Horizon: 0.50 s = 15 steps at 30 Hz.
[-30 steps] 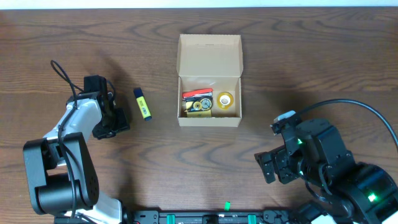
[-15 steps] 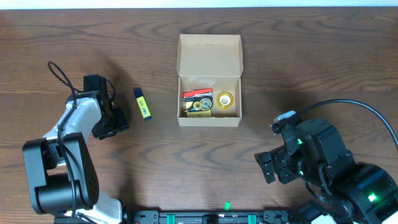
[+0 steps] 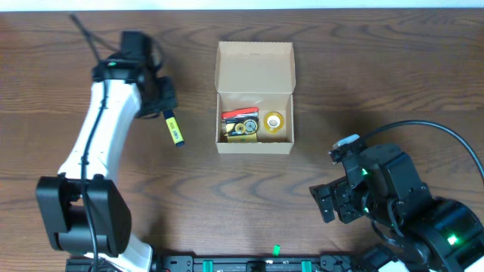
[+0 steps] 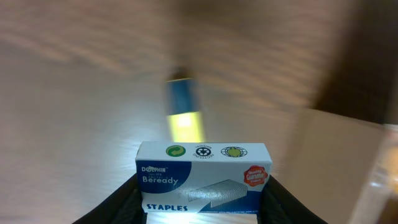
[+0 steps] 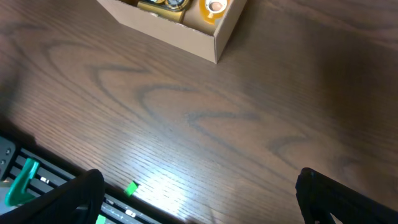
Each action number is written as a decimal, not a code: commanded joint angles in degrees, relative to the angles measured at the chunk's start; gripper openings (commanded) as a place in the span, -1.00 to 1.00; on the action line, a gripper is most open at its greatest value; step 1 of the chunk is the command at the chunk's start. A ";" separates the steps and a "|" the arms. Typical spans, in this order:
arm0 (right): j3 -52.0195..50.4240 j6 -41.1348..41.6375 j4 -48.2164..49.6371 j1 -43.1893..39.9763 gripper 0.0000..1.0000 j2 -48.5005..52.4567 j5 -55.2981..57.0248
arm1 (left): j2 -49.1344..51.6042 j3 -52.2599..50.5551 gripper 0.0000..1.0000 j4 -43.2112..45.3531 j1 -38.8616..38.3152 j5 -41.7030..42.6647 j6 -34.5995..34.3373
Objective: Pack container
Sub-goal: 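Carry the staples box over the cardboard box with the left gripper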
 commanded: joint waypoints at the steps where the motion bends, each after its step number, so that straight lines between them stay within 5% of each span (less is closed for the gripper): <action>1: -0.11 0.07 -0.07 0.39 0.99 -0.15 0.00 | 0.15 2.95 -0.63 -0.48 -4.52 1.81 -5.97; 15: -0.11 0.07 -0.04 0.39 0.99 -0.15 0.00 | 0.15 3.39 -0.59 3.91 -18.75 3.13 -9.62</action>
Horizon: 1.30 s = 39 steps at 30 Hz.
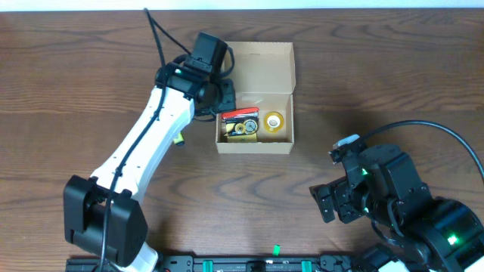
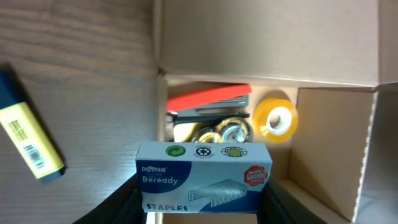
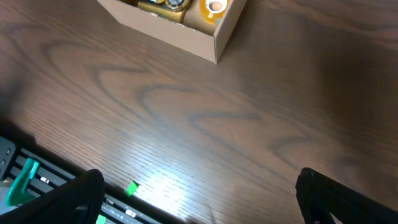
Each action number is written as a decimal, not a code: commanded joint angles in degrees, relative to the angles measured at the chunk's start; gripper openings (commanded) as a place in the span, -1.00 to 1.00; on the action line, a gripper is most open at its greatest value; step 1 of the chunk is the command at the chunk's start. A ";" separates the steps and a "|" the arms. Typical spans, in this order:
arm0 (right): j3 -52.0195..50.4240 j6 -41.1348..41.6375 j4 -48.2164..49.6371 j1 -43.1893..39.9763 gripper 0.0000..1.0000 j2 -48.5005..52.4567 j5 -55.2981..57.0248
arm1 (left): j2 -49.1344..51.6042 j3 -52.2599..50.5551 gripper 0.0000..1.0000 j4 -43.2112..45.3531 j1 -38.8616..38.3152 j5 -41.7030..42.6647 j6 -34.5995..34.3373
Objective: Pack container
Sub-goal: 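Carry the staples box over the cardboard box with the left gripper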
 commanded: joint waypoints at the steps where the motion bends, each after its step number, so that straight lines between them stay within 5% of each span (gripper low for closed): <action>1: -0.11 0.07 -0.07 0.39 0.98 -0.15 -0.02 | 0.15 1.29 -0.59 0.24 -1.14 0.13 -0.39; 17: -0.11 0.07 -0.04 0.39 0.99 -0.15 -0.02 | 6.40 1.31 -0.54 8.26 -9.81 5.60 -0.55; 39: -0.11 0.07 -0.04 0.39 0.99 -0.15 -0.02 | 7.37 1.29 -0.46 7.50 -14.67 8.61 -0.61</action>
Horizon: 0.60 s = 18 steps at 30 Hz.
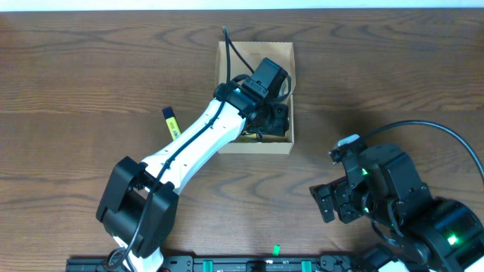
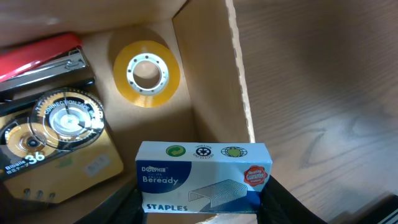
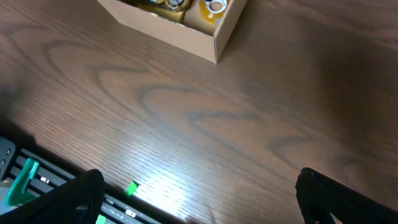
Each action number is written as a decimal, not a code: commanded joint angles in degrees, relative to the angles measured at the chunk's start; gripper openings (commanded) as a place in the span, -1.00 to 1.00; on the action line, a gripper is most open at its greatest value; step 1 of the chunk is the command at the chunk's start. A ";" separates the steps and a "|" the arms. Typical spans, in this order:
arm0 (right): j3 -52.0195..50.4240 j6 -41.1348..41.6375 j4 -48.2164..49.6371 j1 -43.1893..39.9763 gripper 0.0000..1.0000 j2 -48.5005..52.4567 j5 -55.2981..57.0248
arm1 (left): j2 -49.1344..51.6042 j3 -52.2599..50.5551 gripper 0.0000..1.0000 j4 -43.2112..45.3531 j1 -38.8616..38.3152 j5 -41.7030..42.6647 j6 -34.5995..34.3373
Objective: Pack container
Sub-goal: 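Carry the staples box over the cardboard box with the left gripper, then lower the staples box into the box and open the left gripper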
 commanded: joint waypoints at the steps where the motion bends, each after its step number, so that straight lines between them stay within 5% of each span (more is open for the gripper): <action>1: -0.11 0.07 -0.04 0.39 0.98 -0.15 -0.02 | 0.28 1.29 -0.46 -0.74 -0.07 0.02 -0.50; 18: -0.11 0.07 -0.04 0.39 0.99 -0.15 -0.02 | 0.37 1.18 -0.41 -1.60 -1.55 -0.28 -0.66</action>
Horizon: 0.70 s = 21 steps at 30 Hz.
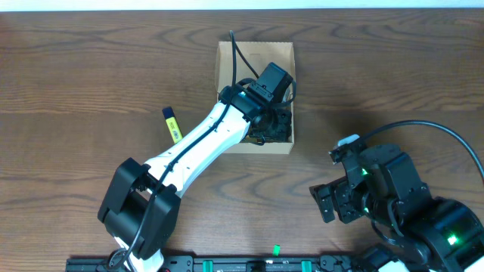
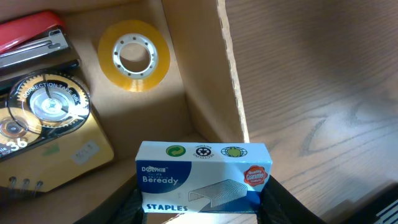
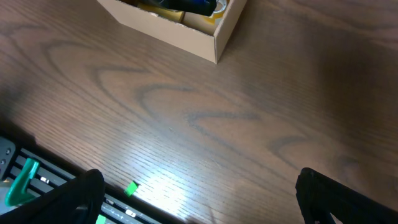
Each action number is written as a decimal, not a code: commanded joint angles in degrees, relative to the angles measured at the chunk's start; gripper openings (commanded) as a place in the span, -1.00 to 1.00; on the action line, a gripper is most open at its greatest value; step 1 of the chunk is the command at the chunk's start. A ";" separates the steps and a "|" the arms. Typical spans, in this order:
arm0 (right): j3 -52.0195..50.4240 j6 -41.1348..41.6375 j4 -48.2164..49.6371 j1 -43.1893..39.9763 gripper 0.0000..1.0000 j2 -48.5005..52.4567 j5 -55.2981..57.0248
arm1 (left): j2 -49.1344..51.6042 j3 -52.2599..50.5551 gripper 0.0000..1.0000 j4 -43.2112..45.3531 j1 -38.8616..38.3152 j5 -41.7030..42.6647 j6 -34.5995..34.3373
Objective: Pack container
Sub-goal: 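Lower the staples box into the box and open the left gripper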
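Note:
An open cardboard box (image 1: 283,145) sits mid-table. My left gripper (image 2: 202,193) is shut on a blue and white box of staples (image 2: 204,174), held over the box's right part, near its right wall (image 2: 230,74). Inside lie a yellow tape roll (image 2: 133,55), a gold correction-tape case (image 2: 46,124) and a red stapler (image 2: 31,34). A yellow and blue highlighter (image 1: 172,125) lies on the table left of the box. My right gripper (image 3: 199,193) stands open near the table's front right, nothing between its fingers.
The box's lid flap (image 1: 255,53) stands open at the far side. A black rail with green clips (image 3: 25,177) runs along the table's front edge. The left arm (image 1: 189,155) stretches diagonally from the front left to the box.
My left gripper with the staples box has shifted slightly further over the cardboard box's right part. The right arm has not moved.
My left gripper held the staples box over the highlighter, left of the cardboard box. Then it was over the box's left edge, then over the right part by the tape roll, where it still is. The right gripper stayed open and still throughout.

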 commanded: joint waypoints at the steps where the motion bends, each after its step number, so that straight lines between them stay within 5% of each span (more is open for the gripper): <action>1: -0.11 0.07 -0.04 0.39 0.99 -0.15 0.00 | 0.37 1.18 -0.41 -0.02 0.04 -0.31 -0.66; 14: -0.11 0.07 -0.07 0.39 0.99 -0.15 0.00 | 0.48 1.18 0.06 0.22 0.04 -1.09 -0.70; 21: -0.11 0.07 -0.04 0.39 0.98 -0.15 0.00 | 0.48 1.18 0.11 0.22 0.04 -1.09 -1.40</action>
